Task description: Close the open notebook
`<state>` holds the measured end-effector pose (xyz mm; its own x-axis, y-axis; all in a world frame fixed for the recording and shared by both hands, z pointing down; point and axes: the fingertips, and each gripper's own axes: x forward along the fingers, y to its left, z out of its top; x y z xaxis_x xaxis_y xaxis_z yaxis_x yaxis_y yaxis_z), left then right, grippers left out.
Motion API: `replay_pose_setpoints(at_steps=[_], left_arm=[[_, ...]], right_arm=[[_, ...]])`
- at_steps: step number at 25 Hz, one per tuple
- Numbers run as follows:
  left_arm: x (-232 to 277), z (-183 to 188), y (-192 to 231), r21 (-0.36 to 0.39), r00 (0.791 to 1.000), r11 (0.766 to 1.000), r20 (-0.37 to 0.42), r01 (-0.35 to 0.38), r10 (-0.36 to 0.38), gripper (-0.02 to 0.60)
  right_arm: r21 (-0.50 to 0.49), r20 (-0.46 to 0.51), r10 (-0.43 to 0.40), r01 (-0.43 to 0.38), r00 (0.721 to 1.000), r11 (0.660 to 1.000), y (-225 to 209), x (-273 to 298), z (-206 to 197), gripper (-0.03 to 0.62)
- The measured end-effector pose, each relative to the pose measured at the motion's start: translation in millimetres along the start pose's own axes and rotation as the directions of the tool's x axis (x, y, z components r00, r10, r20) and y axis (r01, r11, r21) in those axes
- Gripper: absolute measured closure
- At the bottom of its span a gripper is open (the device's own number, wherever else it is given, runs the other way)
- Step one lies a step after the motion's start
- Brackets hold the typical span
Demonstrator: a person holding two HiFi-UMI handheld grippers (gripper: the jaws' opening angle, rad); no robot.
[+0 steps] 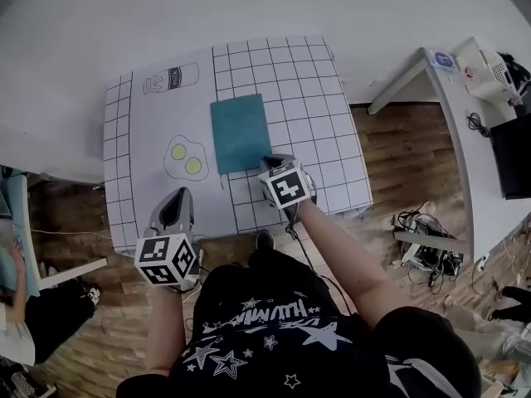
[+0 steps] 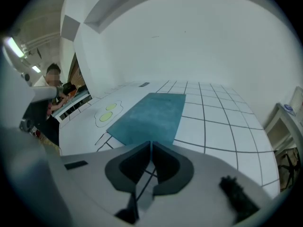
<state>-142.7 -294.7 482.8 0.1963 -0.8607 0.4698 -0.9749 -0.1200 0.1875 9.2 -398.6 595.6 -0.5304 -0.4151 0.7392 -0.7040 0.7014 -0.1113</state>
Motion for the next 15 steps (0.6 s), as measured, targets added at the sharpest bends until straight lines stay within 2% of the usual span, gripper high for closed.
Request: replay_pose_setpoints(at_steps=[6,11,15], left_arm=[[-15,0,-11,0.016,0.999,0.999,0.029,0.029,-0.030,0.572],[-42,-2,-20,0.003,0.995,0.998,0.079,0.058,-0.058,0.572],[-63,-13,-33,0.009,0.992,0.996,0.087,0.090,-0.091,0.572]], right_arm=[[-0.052,0.001,0.032,-0.032,0.999,0.998,6,-21,-4,0.566],[-0.056,0.092,-0.013,0.019,0.996,0.998,15,-64,-1,0.566],[-0.067,0.183,-0.026,0.039,0.983,0.997,39,-100,-1,0.566]])
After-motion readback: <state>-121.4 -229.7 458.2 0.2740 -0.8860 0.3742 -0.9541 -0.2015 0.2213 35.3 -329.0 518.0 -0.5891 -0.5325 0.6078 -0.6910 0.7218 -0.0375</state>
